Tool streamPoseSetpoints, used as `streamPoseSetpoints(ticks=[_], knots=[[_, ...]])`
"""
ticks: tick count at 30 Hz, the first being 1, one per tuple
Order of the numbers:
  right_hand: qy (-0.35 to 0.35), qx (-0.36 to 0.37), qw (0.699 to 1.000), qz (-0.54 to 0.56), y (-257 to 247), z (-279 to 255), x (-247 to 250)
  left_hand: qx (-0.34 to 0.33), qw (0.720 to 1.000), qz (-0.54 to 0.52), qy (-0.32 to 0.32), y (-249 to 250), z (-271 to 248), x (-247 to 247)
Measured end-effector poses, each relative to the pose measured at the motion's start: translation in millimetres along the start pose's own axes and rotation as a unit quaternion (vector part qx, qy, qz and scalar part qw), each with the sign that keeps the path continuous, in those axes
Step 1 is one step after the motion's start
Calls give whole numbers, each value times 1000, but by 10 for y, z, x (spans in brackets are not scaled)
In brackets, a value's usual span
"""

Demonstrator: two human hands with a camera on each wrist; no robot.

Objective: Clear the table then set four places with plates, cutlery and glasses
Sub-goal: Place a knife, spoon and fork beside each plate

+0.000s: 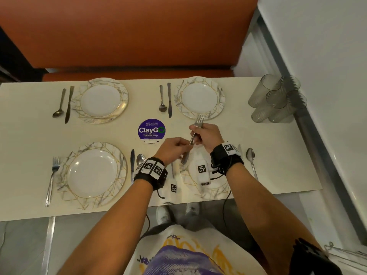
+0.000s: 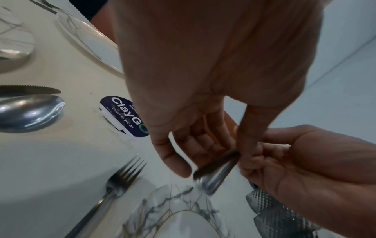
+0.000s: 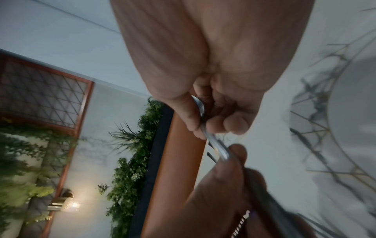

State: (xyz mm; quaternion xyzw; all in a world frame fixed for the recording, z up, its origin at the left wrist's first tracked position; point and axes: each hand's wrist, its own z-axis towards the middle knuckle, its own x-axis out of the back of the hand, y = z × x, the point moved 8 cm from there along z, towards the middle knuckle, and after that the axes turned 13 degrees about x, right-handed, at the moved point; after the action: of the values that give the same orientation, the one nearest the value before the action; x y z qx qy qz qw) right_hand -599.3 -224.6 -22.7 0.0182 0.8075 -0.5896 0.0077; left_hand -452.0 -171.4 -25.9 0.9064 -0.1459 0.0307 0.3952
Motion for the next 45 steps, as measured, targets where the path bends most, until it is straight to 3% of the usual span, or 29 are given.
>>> streamPoseSetpoints(ticks=[6,10,13,17,20,26,31,35,40,45], knots=[[14,21,999,42,-177,-59,156,-29,998,-34,-40,142,-58,294],[0,41,997,71,-231,-172,278,-32,985,-167,-39,358,-85,581],[-34,71,997,3,-313,-239,250,-47,960,-274,-22,535,-45,651],[-62,128,985,-93,-508,-168,110,-63,948,-311,12,725,125,516],[-74,169,970,-159,-612,-27,110,-58,948,-310,50,834,310,354],[-41,153,966,-205,-623,439,445,-71,960,-265,51,1122,601,-54],[-27,171,951,-257,-656,943,799,-37,954,-278,101,1385,935,-152],[-9,150,957,-248,-634,1475,1193,-25,949,-281,139,1564,1241,-146],[83,86,946,-302,-413,2059,1692,-29,960,-237,148,1634,1510,-179],[59,32,928,-366,-91,2430,1795,-7,965,-211,155,1549,1679,-196]])
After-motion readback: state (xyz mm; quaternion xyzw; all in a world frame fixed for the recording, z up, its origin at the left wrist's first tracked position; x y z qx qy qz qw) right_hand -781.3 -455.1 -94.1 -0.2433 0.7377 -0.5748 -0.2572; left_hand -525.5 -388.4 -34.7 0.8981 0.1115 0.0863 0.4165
